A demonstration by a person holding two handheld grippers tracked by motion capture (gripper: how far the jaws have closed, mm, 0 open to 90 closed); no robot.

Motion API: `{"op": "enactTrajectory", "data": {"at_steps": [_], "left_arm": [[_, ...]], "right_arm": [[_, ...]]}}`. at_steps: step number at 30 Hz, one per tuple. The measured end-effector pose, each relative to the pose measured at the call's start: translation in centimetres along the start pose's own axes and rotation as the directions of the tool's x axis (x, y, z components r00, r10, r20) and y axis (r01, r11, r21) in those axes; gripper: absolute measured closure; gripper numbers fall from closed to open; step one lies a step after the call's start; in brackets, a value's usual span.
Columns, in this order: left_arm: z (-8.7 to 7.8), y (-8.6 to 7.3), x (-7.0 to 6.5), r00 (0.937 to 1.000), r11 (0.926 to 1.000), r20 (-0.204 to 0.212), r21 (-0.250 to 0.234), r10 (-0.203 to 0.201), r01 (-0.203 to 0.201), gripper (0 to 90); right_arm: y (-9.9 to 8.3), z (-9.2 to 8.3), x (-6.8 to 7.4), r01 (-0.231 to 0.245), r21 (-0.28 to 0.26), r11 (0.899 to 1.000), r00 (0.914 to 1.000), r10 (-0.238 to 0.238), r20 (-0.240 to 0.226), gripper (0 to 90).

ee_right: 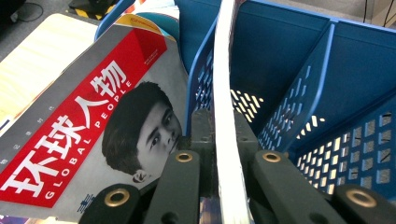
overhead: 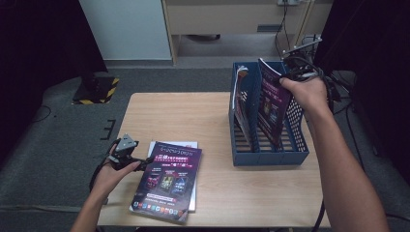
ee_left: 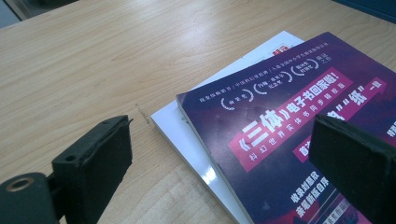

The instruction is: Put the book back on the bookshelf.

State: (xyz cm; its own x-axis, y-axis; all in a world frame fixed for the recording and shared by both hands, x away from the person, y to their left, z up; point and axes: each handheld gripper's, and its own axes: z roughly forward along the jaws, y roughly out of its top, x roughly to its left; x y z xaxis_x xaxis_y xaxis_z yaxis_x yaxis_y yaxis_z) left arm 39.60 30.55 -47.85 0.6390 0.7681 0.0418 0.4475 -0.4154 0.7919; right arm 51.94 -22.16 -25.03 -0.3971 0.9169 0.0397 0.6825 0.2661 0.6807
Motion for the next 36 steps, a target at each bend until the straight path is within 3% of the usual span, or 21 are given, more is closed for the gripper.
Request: {"op": "enactTrajectory", "data": {"at_steps": [11, 18, 36], "left_arm": [[0.0, 0.0, -0.1, 1.0000, 1.0000, 0.000, -0.003, 0.001, -0.001, 5.9], [0.0, 0.0, -0.1, 1.0000, 1.0000, 0.002, -0.002, 0.004, -0.004, 6.0], [-0.1, 0.0, 0.0, 1.0000, 1.0000, 0.002, -0.005, 0.001, -0.001, 6.0]], "right_arm": [[-0.8, 1.0, 0.2, 0.015, 0.015, 1.000, 0.9999, -0.015, 0.001, 84.2], [-1.1, 1.5, 0.1, -0.001, 0.009, 1.000, 1.0000, 0.001, -0.002, 84.2], [-1.7, 2.4, 0.5, 0.008, 0.065, 0.998, 0.9999, -0.007, -0.011, 83.1]]}}
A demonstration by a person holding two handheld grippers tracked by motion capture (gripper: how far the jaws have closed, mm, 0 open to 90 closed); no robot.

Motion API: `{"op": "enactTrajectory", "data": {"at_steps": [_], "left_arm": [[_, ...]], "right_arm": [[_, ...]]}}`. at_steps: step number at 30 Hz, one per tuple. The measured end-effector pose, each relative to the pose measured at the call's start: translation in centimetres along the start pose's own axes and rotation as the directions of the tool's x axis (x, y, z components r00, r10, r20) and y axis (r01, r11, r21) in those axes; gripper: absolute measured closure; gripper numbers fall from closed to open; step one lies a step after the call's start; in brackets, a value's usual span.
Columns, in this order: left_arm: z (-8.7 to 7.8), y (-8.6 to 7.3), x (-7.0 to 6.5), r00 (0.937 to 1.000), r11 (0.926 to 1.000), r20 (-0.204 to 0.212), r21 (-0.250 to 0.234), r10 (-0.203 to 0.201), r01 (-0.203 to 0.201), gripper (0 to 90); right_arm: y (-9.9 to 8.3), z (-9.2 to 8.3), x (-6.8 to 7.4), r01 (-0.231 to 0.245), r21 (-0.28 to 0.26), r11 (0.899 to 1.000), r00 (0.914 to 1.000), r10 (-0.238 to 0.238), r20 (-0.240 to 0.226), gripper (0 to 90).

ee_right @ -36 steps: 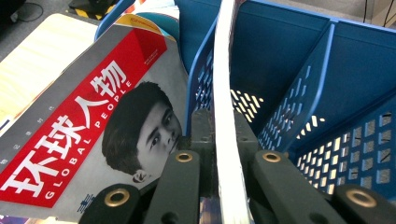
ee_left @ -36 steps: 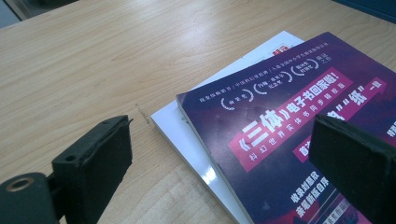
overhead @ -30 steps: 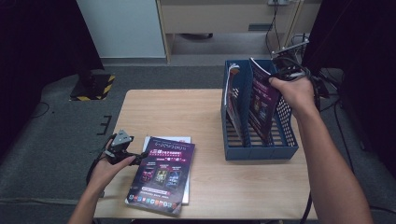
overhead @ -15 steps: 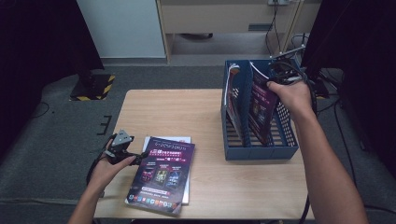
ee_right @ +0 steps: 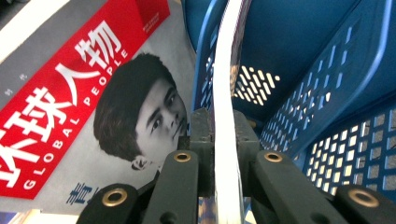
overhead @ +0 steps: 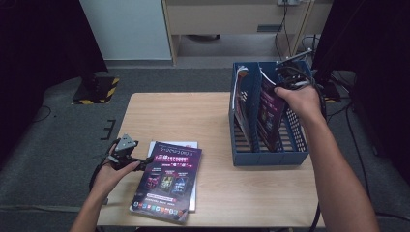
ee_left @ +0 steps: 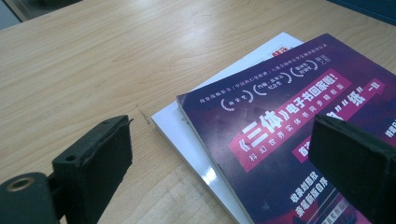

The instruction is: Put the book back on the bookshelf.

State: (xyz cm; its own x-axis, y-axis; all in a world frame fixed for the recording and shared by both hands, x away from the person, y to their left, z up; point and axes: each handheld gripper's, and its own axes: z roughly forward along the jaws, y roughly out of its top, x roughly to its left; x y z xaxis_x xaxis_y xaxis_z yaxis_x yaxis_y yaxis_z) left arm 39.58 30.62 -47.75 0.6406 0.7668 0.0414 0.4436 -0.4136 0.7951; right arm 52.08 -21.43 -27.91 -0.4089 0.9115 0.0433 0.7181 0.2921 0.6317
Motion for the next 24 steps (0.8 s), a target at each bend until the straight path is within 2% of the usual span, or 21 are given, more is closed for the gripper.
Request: {"op": "enactTrajectory", "data": {"at_steps": [7, 19, 21, 24], "left_arm": [[-0.10, 0.05, 0.06, 1.0000, 1.0000, -0.001, -0.002, -0.003, 0.003, 6.0], [-0.18, 0.04, 0.12, 1.0000, 1.0000, 0.000, -0.005, -0.003, 0.003, 6.0], [-0.15, 0.03, 0.09, 1.0000, 1.0000, 0.000, -0.003, -0.002, 0.002, 6.0], [-0.12, 0.02, 0.06, 1.0000, 1.0000, 0.002, -0.001, 0.000, 0.000, 6.0]], "right_arm": [[-0.11, -0.15, 0.20, -0.003, 0.039, 0.999, 0.9998, 0.004, -0.018, 79.6], [0.01, 0.34, 0.36, 0.010, 0.072, 0.997, 0.9996, -0.007, -0.028, 72.6], [-0.13, 0.63, 0.34, 0.016, 0.083, 0.996, 0.9998, -0.014, -0.016, 74.0], [-0.31, 0.80, 0.22, 0.019, 0.091, 0.996, 0.9998, -0.019, 0.001, 82.8]]}}
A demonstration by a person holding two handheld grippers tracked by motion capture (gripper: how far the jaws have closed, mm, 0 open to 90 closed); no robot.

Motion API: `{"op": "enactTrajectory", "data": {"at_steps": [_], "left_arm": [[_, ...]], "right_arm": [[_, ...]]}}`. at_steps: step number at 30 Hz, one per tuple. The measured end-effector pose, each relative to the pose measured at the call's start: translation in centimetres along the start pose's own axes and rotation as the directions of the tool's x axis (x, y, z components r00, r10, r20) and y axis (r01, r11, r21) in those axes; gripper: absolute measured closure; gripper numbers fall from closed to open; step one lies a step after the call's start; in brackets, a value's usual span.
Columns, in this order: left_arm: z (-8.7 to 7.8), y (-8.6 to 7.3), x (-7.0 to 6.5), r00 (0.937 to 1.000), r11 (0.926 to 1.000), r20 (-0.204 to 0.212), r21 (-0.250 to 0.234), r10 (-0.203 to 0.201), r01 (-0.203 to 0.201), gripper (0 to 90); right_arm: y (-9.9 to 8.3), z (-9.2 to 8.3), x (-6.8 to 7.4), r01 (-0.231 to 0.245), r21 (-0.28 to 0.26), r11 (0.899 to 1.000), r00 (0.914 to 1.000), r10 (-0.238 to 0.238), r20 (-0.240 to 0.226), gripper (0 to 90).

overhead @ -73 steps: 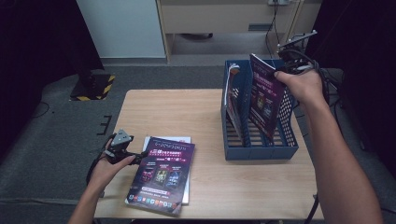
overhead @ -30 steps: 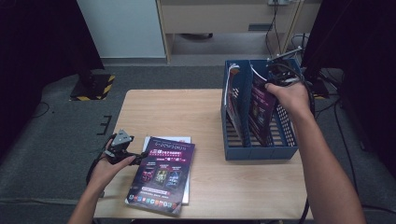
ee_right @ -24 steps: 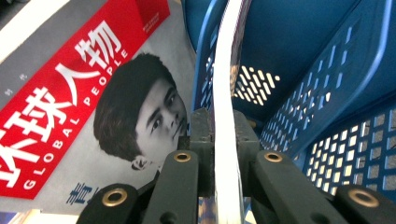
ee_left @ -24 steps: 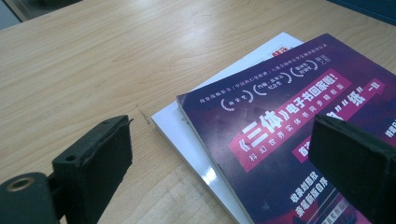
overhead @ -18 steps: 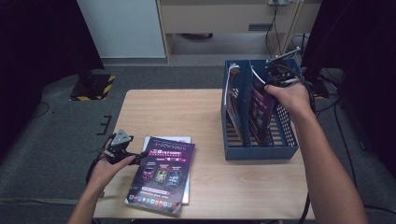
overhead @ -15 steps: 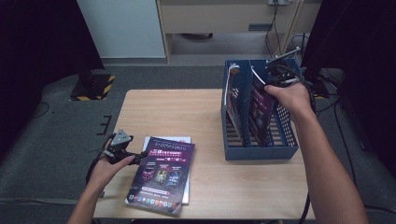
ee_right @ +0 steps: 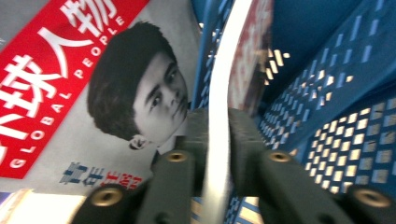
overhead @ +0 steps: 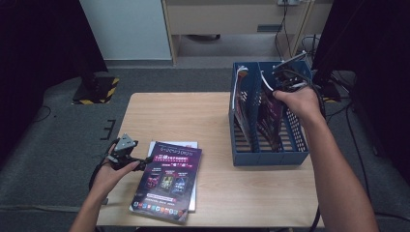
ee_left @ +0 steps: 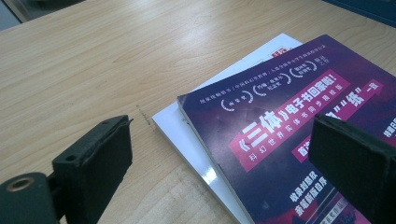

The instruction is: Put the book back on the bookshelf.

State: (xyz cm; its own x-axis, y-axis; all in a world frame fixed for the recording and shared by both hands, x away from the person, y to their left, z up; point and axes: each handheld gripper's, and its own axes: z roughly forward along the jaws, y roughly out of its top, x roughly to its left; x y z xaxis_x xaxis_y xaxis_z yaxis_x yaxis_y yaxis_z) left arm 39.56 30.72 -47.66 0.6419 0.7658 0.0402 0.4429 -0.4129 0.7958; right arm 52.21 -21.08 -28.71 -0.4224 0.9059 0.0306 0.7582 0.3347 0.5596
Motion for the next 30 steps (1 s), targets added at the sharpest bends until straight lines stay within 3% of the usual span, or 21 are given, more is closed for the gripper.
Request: {"op": "enactTrajectory", "data": {"at_steps": [11, 19, 30], "left_arm": [[0.0, 0.1, 0.0, 1.0000, 1.0000, 0.000, -0.002, -0.002, 0.002, 6.1], [-0.1, 0.1, 0.0, 1.0000, 1.0000, 0.002, -0.003, 0.001, -0.001, 6.1], [-0.1, 0.1, 0.0, 1.0000, 1.0000, -0.001, -0.007, 0.000, 0.000, 6.2]], "right_arm": [[0.3, -1.0, -0.2, 0.001, 0.000, 1.000, 0.9999, -0.001, 0.016, 84.2], [0.5, -0.7, 0.3, 0.011, 0.017, 1.000, 0.9998, -0.011, -0.014, 80.0], [0.8, -1.2, 0.3, 0.015, 0.003, 1.000, 0.9997, -0.015, 0.018, 84.2]]}}
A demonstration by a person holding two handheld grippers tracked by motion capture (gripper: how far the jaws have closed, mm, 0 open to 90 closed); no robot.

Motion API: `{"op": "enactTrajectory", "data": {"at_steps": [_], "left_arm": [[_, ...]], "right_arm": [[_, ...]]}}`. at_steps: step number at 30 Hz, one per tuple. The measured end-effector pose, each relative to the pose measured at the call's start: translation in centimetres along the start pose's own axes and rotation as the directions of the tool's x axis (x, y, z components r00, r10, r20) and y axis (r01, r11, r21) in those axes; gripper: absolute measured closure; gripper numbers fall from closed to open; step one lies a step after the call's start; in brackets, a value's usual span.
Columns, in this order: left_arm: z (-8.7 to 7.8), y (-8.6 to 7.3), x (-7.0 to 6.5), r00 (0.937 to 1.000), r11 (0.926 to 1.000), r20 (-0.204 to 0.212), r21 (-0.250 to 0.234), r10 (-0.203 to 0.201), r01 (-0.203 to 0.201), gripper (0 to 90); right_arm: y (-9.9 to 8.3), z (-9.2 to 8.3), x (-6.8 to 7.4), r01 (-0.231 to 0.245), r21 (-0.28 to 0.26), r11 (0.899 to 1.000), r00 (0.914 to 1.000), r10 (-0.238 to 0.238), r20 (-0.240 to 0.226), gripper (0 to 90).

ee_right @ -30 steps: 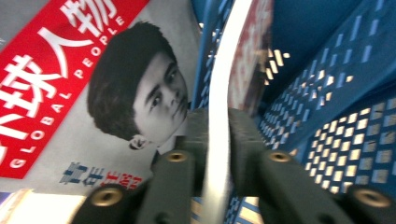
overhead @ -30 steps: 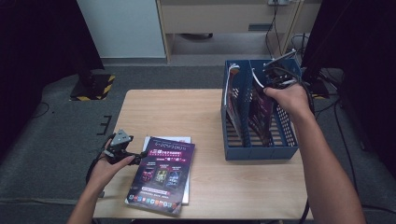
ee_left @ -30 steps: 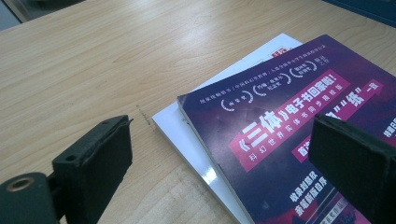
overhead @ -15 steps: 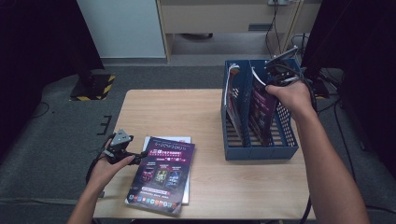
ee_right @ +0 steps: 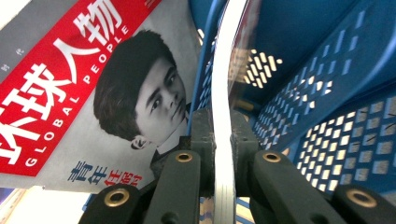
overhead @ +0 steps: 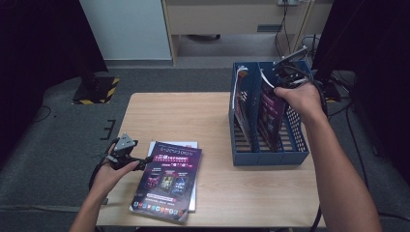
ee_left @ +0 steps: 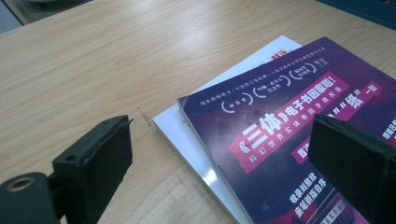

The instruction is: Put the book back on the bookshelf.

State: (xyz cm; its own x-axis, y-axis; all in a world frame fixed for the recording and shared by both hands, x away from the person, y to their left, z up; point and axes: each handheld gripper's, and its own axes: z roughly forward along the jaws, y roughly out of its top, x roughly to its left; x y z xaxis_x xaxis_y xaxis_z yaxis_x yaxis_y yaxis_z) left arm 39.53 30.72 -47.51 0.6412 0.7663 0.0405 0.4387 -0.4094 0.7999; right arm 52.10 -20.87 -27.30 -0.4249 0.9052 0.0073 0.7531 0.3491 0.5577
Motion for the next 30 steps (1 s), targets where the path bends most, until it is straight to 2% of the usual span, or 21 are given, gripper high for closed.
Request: {"op": "enactTrajectory", "data": {"at_steps": [7, 15, 19, 25, 29, 30], "left_arm": [[-0.1, 0.1, 0.1, 1.0000, 1.0000, -0.003, -0.004, -0.003, 0.003, 6.2], [0.0, 0.1, 0.0, 1.0000, 1.0000, -0.001, 0.000, 0.002, -0.002, 6.2], [0.0, 0.1, 0.0, 1.0000, 1.0000, -0.001, 0.002, 0.003, -0.003, 6.2], [0.0, 0.0, 0.1, 1.0000, 1.0000, -0.004, 0.005, 0.003, -0.003, 6.2], [0.2, 0.0, -0.1, 0.9999, 0.9998, -0.003, 0.012, 0.014, -0.014, 6.2], [0.2, 0.0, -0.1, 0.9999, 0.9998, -0.002, 0.012, 0.013, -0.013, 6.2]], "right_arm": [[0.0, -0.5, -0.3, -0.022, -0.030, 0.999, 0.9993, 0.023, 0.030, 84.4], [0.0, -1.4, -0.9, -0.066, -0.110, 0.992, 0.9956, 0.073, 0.059, 84.5], [0.1, -1.0, -0.7, -0.058, -0.113, 0.992, 0.9955, 0.066, 0.067, 84.5], [-0.4, -0.2, -0.6, -0.081, -0.132, 0.988, 0.9948, 0.088, 0.049, 84.4], [-0.6, 0.2, -0.5, -0.059, -0.092, 0.994, 0.9967, 0.064, 0.050, 84.2], [-0.7, 0.3, -0.4, -0.062, -0.098, 0.993, 0.9971, 0.066, 0.037, 84.1]]}}
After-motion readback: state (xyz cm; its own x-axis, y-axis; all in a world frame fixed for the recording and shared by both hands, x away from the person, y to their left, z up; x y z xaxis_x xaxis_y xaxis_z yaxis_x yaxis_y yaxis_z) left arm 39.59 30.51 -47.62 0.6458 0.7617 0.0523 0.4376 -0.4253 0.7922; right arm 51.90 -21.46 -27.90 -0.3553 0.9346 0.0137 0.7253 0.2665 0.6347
